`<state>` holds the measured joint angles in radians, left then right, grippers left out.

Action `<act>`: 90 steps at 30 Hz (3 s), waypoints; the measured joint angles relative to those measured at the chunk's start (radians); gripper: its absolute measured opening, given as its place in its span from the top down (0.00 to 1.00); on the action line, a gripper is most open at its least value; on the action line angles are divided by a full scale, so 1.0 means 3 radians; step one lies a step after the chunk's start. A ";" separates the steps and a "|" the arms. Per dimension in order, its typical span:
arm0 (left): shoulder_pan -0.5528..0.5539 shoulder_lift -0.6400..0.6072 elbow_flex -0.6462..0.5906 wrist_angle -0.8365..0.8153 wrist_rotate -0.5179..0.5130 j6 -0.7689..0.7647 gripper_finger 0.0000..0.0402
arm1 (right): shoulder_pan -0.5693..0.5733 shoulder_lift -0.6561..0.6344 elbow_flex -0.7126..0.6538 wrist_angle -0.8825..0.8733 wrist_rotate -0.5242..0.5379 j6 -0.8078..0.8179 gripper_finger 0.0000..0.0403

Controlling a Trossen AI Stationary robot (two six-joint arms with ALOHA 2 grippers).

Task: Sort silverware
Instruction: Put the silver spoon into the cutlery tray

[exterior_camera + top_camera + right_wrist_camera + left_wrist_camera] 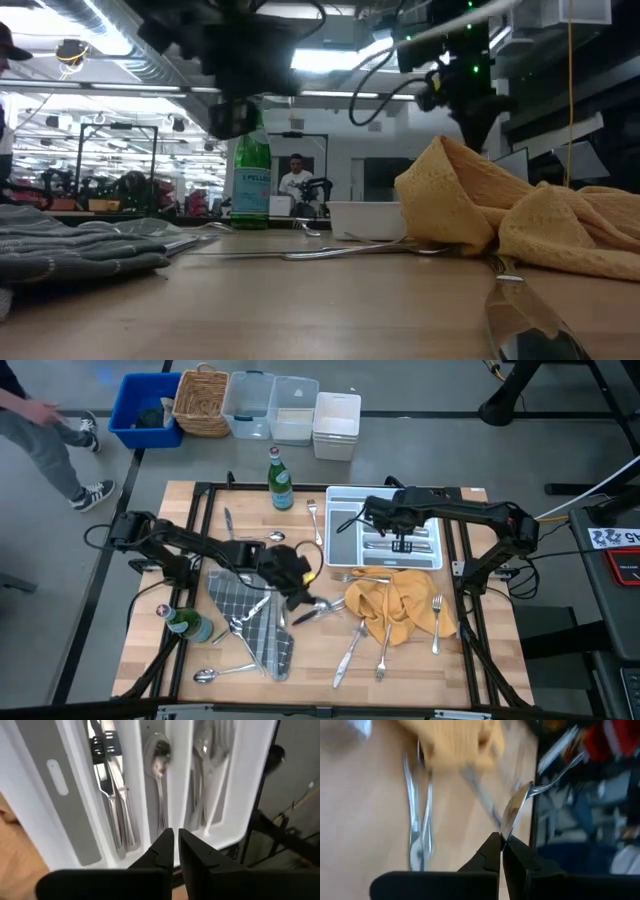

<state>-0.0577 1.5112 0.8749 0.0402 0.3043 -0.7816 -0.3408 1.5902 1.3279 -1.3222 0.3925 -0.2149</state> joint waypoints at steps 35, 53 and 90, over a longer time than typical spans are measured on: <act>0.1147 0.1083 0.0838 0.1389 -0.1103 0.0226 1.00 | 0.0000 -0.0713 0.0534 -0.0390 0.0094 0.1120 0.92; 0.1153 0.2324 0.1991 0.1088 -0.0880 0.0027 1.00 | 0.0001 -0.0713 0.0534 -0.0191 -0.0009 0.1662 0.92; 0.1236 0.2312 0.1998 0.0524 -0.1015 -0.0063 0.98 | 0.0003 -0.0713 0.0532 0.0593 -0.0504 0.1662 0.92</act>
<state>0.3130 2.2047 1.4744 0.1976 -0.0002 -0.8005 -0.3401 1.3762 1.4876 -1.1442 0.2413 0.2836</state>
